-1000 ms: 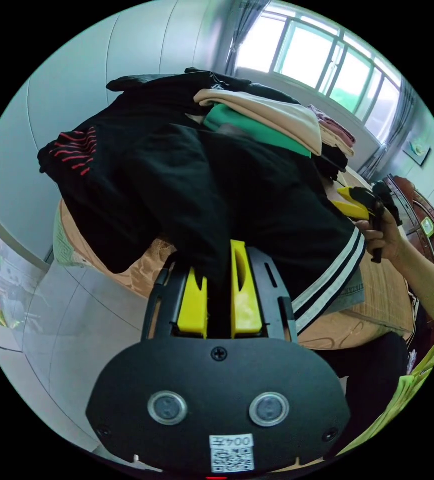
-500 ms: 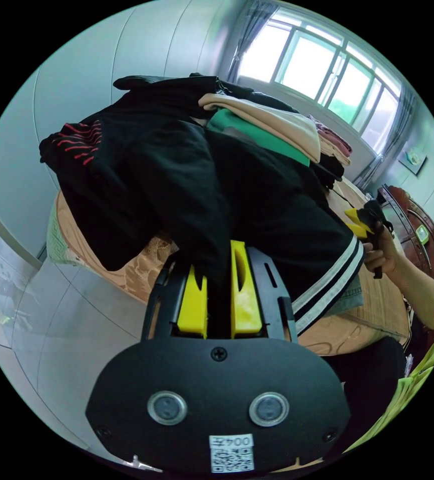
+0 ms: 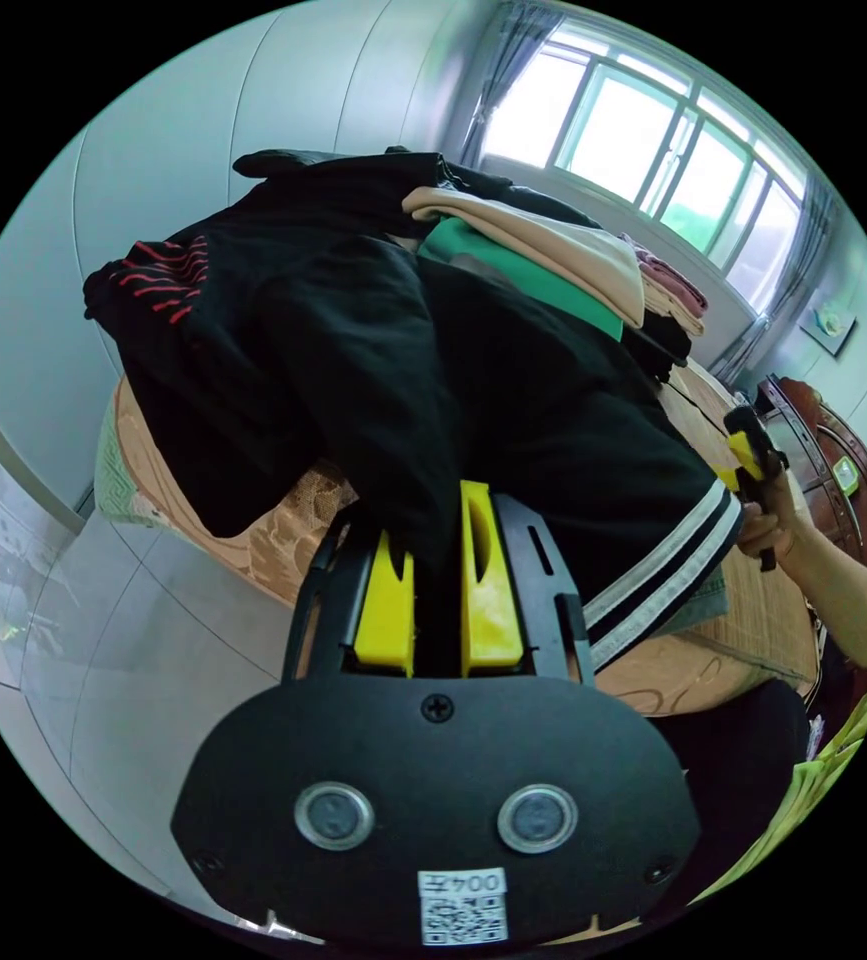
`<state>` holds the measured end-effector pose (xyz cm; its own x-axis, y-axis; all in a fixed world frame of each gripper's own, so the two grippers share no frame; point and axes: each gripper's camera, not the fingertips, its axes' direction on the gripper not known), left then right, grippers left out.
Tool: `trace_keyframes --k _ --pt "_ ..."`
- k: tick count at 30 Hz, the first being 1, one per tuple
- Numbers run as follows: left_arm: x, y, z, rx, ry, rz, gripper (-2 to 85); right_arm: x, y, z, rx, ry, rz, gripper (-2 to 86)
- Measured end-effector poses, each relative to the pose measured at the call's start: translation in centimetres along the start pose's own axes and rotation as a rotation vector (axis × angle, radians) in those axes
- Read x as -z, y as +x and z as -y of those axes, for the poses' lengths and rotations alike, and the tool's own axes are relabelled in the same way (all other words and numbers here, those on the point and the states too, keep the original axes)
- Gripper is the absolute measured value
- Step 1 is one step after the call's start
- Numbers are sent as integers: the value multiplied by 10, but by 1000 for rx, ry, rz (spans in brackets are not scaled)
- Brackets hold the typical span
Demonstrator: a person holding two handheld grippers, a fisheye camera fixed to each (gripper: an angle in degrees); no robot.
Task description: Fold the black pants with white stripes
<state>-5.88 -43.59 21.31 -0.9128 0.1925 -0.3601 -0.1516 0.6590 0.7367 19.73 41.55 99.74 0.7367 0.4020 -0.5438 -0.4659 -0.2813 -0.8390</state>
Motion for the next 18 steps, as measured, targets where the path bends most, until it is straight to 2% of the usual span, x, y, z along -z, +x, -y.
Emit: trace_keyframes --k 1,3,6,12,18 --pt "1 0 1 1 2 -1 89 -11 -4 -3 35 -66 -8 175" --pt "1 0 1 2 7 -1 89 -19 -9 -5 61 -69 -71 175" --pt "1 2 3 5 9 2 89 -18 -7 4 14 -28 -66 173" --pt "-1 8 9 -1 -4 21 88 -24 -3 4 -19 59 -188 140" --pt "-9 12 11 1 -11 43 84 -32 -2 -17 5 124 -169 80"
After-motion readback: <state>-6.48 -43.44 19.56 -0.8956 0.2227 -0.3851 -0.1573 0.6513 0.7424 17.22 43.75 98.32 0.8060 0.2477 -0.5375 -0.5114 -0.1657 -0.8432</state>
